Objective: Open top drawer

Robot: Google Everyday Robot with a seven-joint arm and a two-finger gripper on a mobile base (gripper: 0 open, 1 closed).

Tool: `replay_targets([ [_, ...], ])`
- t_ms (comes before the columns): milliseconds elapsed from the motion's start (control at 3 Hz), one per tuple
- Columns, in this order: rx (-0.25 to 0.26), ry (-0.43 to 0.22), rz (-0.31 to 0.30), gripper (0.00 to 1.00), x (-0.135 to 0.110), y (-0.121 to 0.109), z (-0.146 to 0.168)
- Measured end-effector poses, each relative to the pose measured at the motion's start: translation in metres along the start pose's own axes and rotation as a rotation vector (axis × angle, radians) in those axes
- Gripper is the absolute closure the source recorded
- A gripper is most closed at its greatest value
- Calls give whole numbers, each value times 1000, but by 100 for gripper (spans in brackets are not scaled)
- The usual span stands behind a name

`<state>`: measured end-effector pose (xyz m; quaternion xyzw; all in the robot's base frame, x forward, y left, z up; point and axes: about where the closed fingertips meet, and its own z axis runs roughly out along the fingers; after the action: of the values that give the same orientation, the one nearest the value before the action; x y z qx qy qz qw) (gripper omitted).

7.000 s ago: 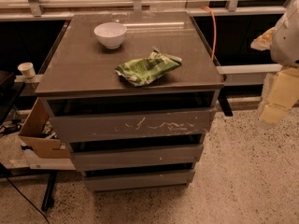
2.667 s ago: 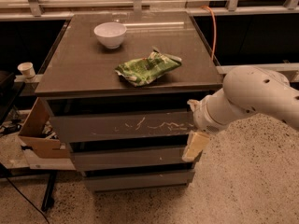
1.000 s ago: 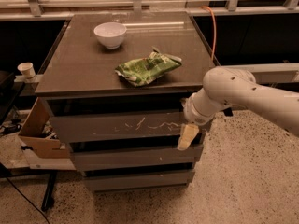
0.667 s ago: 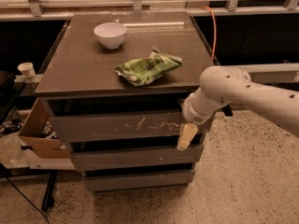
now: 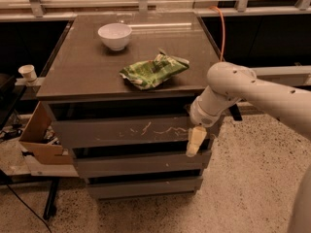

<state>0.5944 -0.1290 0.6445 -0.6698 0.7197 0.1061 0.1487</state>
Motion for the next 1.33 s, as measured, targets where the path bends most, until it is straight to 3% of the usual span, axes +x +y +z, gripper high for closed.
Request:
replay_targets([
  [667,-171,-10,11,0,3,17,-11],
  [1333,-189,-9,9,0,2,18,-10],
])
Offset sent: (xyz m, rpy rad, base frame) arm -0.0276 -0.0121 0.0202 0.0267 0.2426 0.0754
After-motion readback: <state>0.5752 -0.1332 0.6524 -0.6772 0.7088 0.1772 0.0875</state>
